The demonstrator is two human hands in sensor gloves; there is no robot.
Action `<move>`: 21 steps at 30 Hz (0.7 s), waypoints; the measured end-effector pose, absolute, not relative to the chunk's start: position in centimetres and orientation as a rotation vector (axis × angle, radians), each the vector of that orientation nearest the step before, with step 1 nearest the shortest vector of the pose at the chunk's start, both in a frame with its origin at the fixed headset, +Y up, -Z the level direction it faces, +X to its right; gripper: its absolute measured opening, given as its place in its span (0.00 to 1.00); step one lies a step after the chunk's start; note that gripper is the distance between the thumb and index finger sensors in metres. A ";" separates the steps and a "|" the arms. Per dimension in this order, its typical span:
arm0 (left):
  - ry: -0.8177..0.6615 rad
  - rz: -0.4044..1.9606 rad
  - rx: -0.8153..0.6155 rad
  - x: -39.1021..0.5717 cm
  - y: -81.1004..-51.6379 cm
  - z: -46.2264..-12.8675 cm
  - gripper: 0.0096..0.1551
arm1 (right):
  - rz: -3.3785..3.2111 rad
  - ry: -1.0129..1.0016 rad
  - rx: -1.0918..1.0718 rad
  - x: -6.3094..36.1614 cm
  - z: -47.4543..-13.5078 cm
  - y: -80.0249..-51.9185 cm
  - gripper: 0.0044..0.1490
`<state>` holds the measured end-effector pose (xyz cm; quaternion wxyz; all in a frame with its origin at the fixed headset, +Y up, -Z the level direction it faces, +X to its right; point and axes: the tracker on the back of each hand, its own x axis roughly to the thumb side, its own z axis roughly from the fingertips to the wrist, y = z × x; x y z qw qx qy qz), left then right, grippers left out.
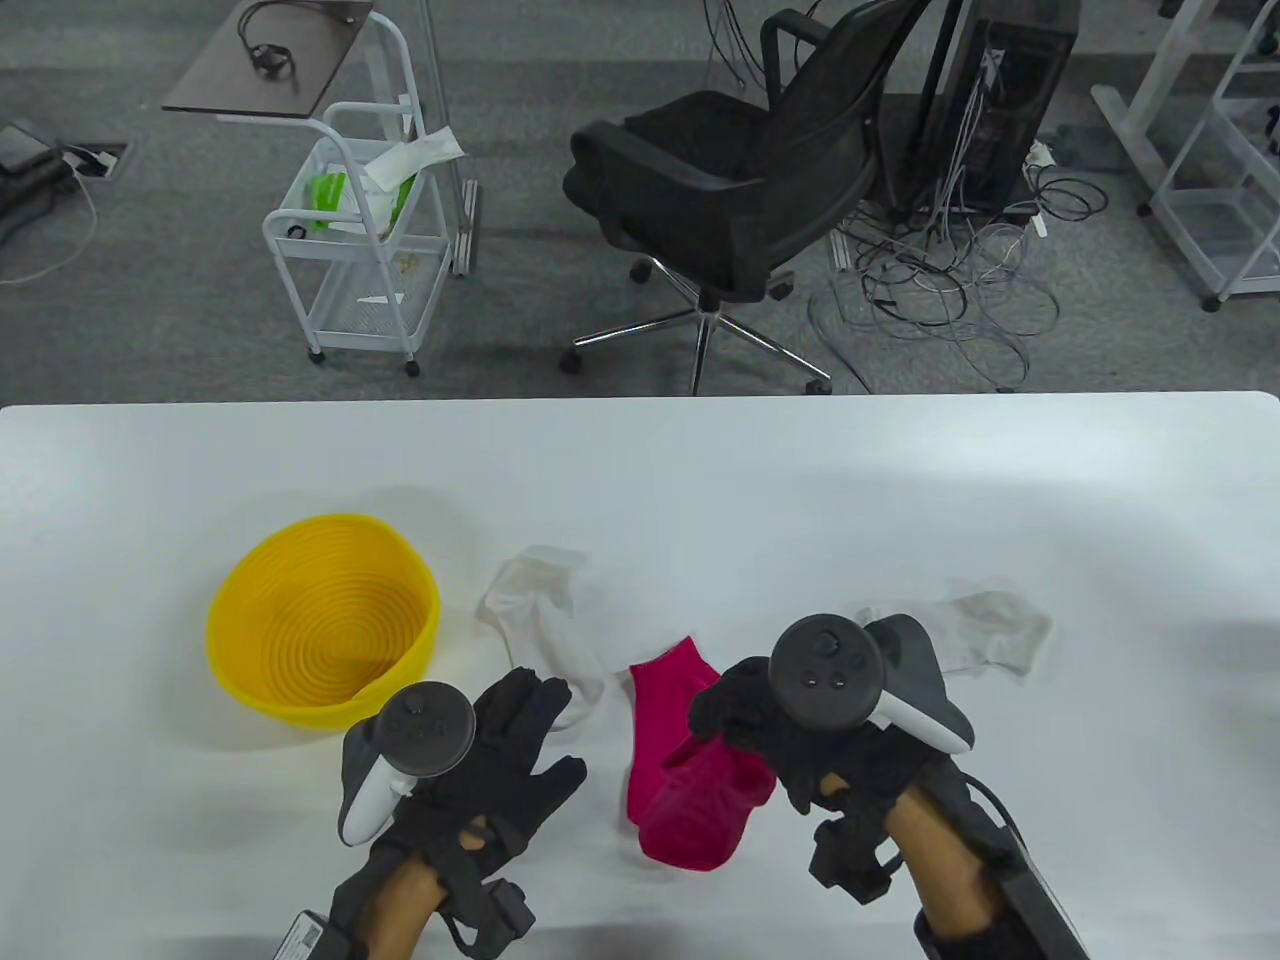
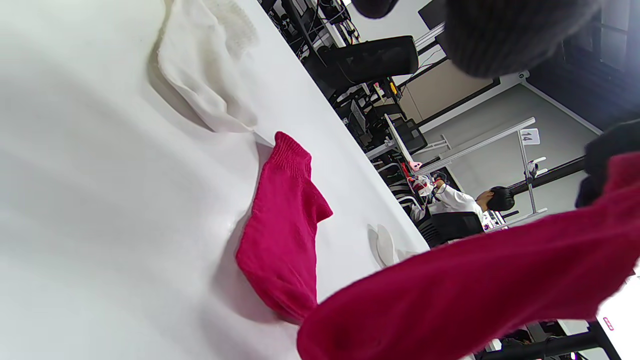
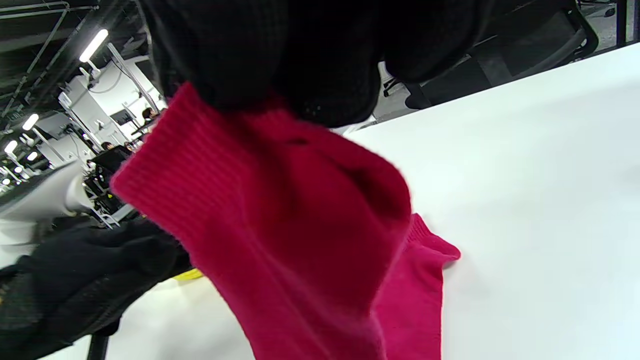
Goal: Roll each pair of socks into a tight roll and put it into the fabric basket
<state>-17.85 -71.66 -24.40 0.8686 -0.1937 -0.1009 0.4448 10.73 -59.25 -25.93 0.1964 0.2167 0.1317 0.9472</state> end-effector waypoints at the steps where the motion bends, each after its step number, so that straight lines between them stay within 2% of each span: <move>1: -0.211 0.930 -0.406 -17.9 -71.7 -24.4 0.48 | 2.661 0.371 0.603 10.6 -26.1 -59.5 0.23; 21: -0.201 0.930 -0.413 -17.9 -71.6 -24.4 0.48 | 2.706 0.375 0.399 8.7 -31.0 -63.3 0.23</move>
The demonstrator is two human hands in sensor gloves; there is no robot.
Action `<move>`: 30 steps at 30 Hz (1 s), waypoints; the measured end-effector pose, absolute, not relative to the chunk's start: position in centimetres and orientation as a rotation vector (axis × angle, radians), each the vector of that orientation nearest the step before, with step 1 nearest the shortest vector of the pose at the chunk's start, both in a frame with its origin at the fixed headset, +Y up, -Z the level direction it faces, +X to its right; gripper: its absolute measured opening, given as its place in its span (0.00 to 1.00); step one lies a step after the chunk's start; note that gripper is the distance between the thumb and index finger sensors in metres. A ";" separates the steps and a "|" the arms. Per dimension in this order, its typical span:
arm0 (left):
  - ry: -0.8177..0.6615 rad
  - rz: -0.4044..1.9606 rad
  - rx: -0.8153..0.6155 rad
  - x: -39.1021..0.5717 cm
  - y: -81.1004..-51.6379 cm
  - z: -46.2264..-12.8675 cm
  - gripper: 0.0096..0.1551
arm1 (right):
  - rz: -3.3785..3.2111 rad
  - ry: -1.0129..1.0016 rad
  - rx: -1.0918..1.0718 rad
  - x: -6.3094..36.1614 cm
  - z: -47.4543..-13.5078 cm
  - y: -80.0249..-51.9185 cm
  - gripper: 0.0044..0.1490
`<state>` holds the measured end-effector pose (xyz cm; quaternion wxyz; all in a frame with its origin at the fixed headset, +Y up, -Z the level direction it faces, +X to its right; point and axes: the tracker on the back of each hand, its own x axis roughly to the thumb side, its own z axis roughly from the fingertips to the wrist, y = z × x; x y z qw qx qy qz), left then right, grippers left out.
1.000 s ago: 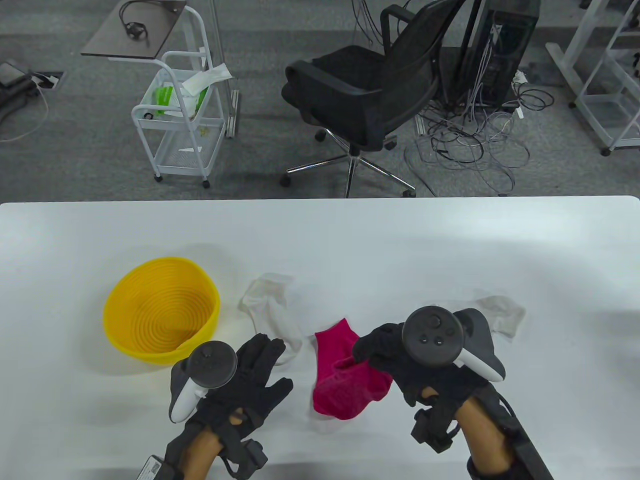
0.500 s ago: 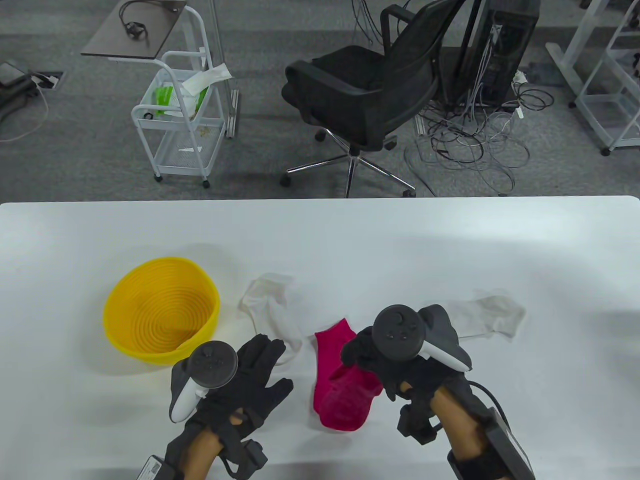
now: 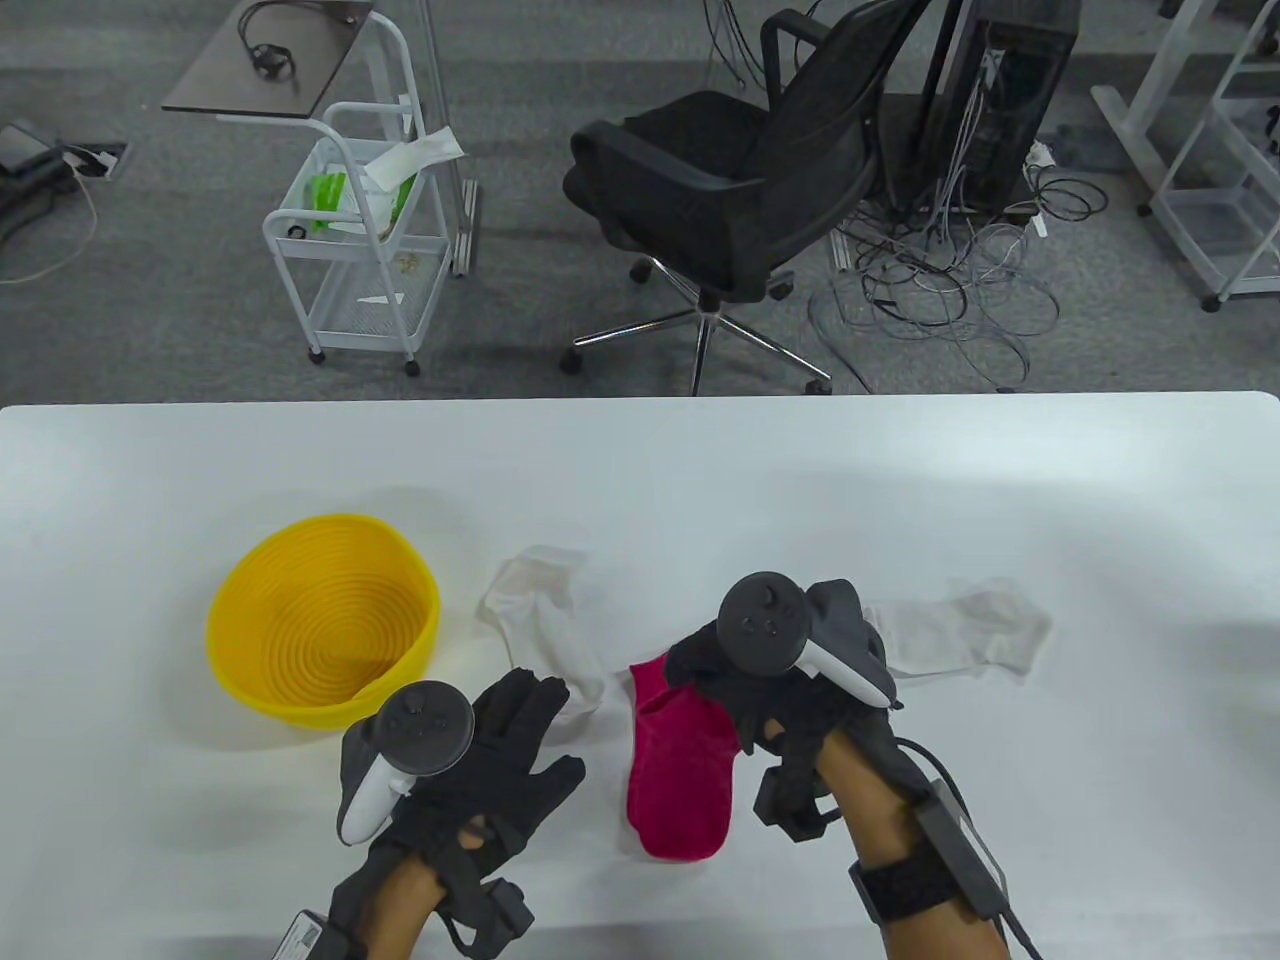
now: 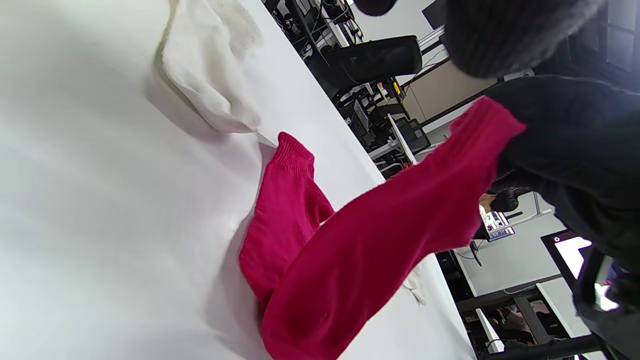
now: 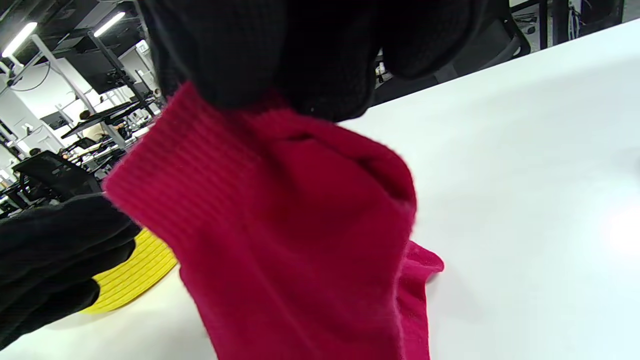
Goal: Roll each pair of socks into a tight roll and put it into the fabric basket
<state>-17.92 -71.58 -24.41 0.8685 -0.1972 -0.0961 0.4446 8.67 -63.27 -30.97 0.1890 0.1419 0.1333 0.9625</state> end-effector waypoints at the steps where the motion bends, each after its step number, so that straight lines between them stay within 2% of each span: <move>1: -0.201 0.930 -0.414 -17.9 -71.6 -24.4 0.48 | 2.707 0.375 0.393 8.7 -31.1 -63.4 0.23; 30: -0.191 0.904 -0.440 -17.9 -71.7 -24.5 0.48 | 2.715 0.421 0.002 7.3 -36.2 -71.4 0.23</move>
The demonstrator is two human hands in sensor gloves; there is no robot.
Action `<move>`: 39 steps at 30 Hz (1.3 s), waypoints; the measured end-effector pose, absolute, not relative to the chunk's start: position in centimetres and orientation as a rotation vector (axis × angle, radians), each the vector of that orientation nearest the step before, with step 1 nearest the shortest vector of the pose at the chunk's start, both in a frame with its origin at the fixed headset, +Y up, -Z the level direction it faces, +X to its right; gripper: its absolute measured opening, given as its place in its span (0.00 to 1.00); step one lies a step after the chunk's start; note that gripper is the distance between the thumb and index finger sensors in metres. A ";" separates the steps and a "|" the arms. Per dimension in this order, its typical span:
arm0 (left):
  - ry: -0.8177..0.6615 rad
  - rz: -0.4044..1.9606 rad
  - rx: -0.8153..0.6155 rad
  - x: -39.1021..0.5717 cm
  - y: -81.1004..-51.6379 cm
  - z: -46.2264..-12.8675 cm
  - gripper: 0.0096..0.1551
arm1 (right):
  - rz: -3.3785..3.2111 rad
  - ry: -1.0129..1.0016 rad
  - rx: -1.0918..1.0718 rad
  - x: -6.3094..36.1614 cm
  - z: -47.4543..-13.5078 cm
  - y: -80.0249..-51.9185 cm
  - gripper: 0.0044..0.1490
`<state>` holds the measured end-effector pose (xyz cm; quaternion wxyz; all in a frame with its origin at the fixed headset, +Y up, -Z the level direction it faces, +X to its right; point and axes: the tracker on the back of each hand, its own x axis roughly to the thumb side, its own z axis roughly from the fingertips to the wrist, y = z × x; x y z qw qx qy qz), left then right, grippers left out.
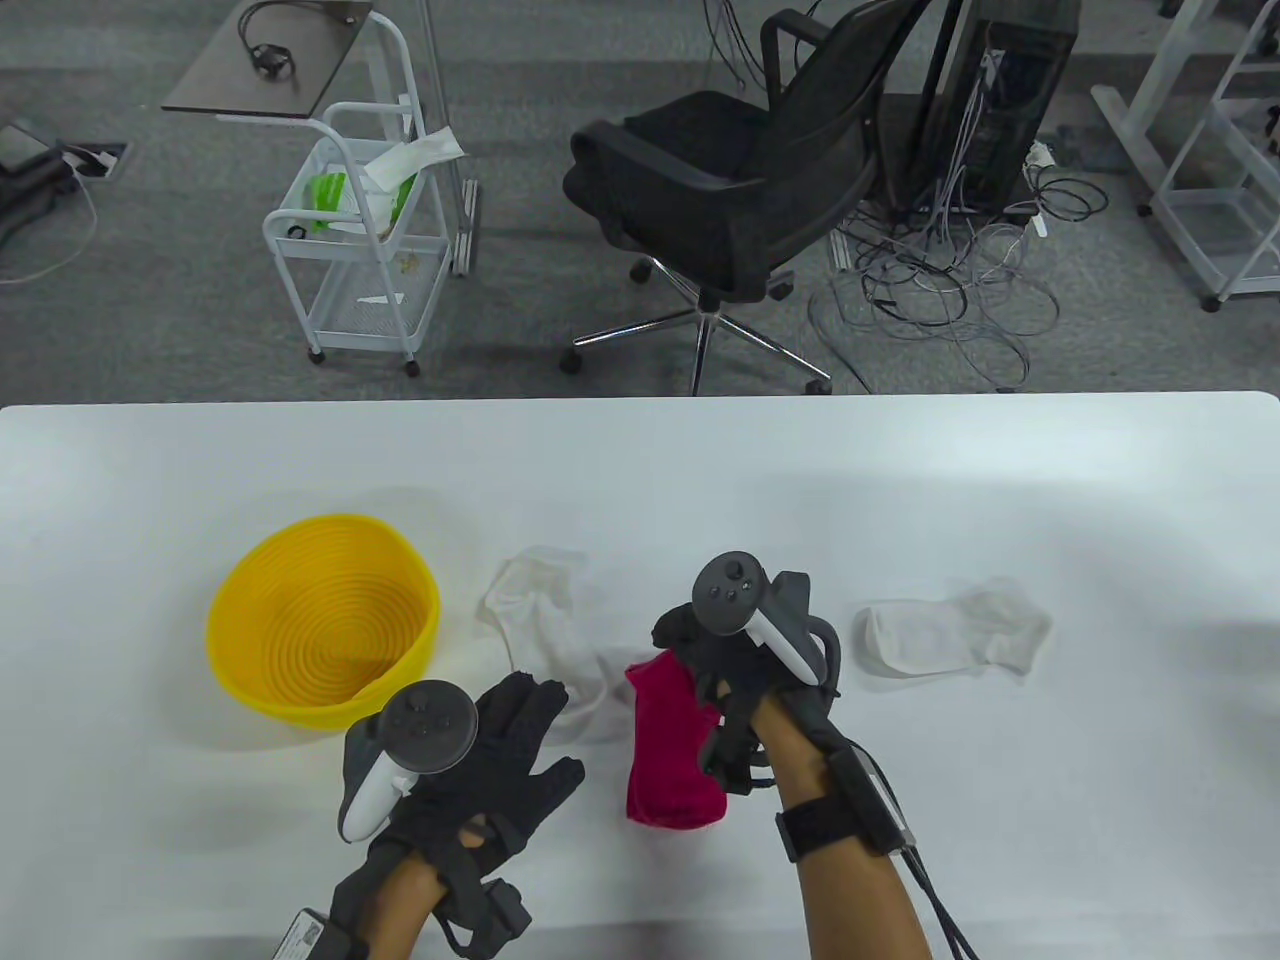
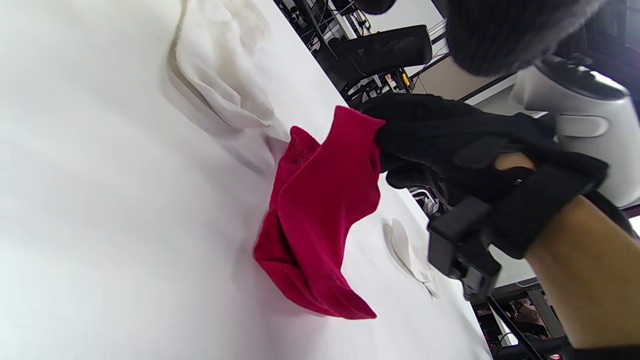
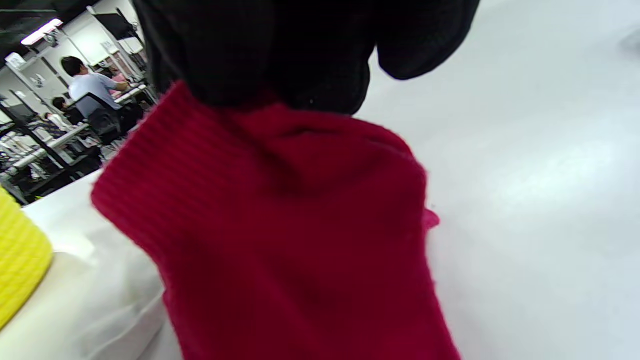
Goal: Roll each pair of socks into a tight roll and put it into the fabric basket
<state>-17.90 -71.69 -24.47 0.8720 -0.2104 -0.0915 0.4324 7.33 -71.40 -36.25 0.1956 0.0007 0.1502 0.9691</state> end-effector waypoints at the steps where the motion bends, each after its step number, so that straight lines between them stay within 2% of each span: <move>1: -0.191 0.902 -0.441 -17.9 -71.7 -24.5 0.48 | 2.724 0.423 -0.011 7.2 -36.5 -71.8 0.23; 3: -0.193 0.897 -0.445 -17.8 -71.7 -24.5 0.48 | 2.746 0.405 -0.050 7.1 -36.8 -72.4 0.24; 7: -0.209 0.885 -0.449 -17.5 -71.7 -24.3 0.48 | 2.784 0.381 -0.091 7.1 -36.8 -73.0 0.32; 15: -0.295 0.842 -0.434 -15.9 -71.7 -24.2 0.48 | 2.736 0.274 0.026 10.2 -34.5 -70.2 0.43; 18: -0.331 0.803 -0.431 -14.9 -72.1 -24.3 0.46 | 2.717 0.245 0.083 11.4 -32.2 -68.8 0.43; 20: -0.367 0.776 -0.421 -13.9 -72.3 -24.4 0.45 | 2.716 0.268 0.107 11.9 -30.2 -68.4 0.39; 26: -0.444 0.627 -0.359 -11.0 -73.1 -24.3 0.36 | 2.754 0.385 0.280 11.8 -25.3 -69.2 0.25; 30: -0.445 0.525 -0.370 -10.2 -73.8 -24.4 0.31 | 2.767 0.452 0.359 10.7 -23.7 -70.6 0.25; 33: -0.447 0.489 -0.390 -10.0 -74.6 -24.5 0.29 | 2.838 0.478 0.391 9.8 -23.3 -71.8 0.28; 39: -0.411 0.417 -0.450 -8.8 -74.9 -25.2 0.31 | 2.912 0.564 0.414 8.4 -23.2 -73.9 0.34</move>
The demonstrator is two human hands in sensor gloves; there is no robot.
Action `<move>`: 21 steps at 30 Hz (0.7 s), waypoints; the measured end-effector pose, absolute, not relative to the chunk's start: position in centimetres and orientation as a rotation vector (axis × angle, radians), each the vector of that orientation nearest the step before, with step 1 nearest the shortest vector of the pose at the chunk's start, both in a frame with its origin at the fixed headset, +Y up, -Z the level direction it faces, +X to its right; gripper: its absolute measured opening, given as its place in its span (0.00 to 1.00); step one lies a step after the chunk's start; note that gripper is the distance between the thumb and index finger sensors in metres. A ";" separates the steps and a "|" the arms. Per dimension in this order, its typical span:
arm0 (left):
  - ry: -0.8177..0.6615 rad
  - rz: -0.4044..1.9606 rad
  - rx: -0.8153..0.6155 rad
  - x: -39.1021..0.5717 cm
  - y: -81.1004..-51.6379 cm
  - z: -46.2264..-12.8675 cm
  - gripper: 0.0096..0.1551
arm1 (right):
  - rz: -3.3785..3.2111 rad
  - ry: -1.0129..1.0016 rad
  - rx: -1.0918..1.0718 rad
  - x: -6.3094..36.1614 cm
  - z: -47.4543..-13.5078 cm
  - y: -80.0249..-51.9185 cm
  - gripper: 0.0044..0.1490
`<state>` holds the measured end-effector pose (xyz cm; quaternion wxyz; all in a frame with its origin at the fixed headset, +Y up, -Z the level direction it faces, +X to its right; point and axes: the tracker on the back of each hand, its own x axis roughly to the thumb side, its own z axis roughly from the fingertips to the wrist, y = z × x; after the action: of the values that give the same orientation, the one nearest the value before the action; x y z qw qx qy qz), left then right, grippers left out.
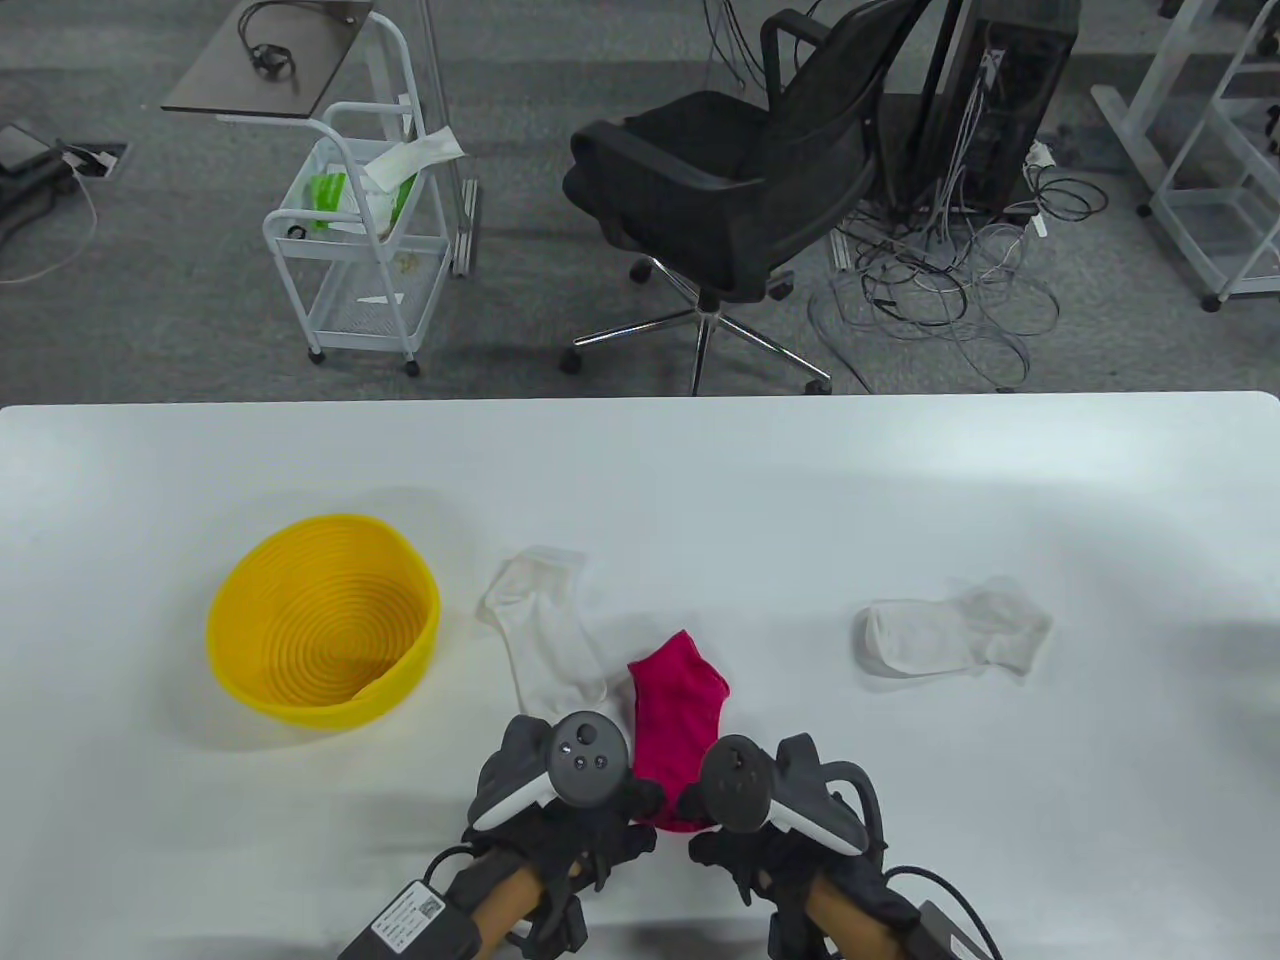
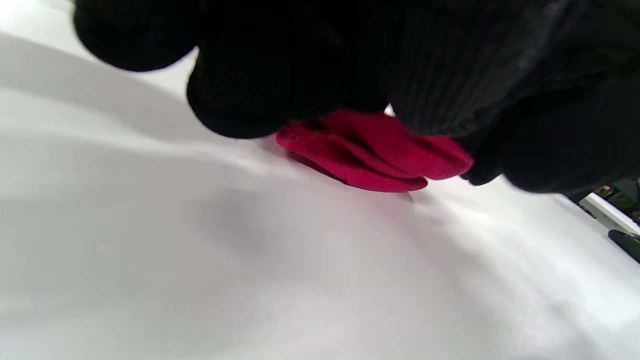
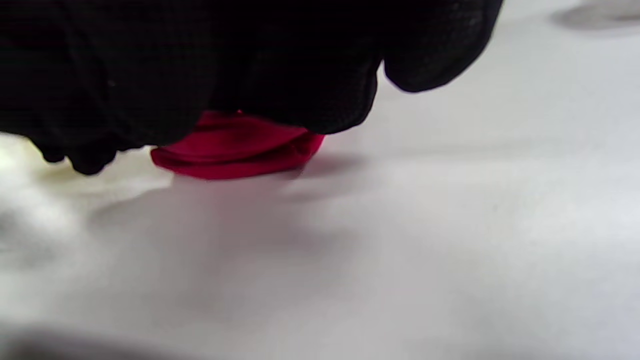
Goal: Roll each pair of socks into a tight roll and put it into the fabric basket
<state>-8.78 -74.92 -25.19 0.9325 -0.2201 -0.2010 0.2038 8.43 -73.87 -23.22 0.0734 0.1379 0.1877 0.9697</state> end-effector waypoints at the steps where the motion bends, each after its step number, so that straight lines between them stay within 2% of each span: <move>1: -0.403 0.401 -0.454 -8.6 -74.9 -25.3 0.31 | 2.932 0.548 0.408 8.3 -23.3 -74.1 0.33; 6: -0.413 0.329 -0.394 -7.7 -75.9 -25.7 0.27 | 2.928 0.510 0.344 8.2 -23.8 -75.6 0.26; 12: -0.389 0.417 -0.379 -8.5 -77.0 -26.2 0.23 | 2.918 0.463 0.272 8.1 -24.4 -75.9 0.24; 14: -0.381 0.424 -0.386 -8.6 -77.2 -26.3 0.22 | 2.906 0.437 0.282 8.4 -24.3 -75.2 0.26; 17: -0.375 0.428 -0.388 -8.6 -77.2 -26.4 0.21 | 2.911 0.265 0.362 9.0 -24.0 -73.0 0.25; 21: -0.371 0.439 -0.395 -8.7 -77.2 -26.4 0.21 | 2.883 0.335 0.444 8.5 -23.2 -72.8 0.23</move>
<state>-8.71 -77.22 -26.43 0.9399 -0.1933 -0.1816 0.2150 8.51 -72.76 -23.23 0.1025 0.1503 0.1134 0.9768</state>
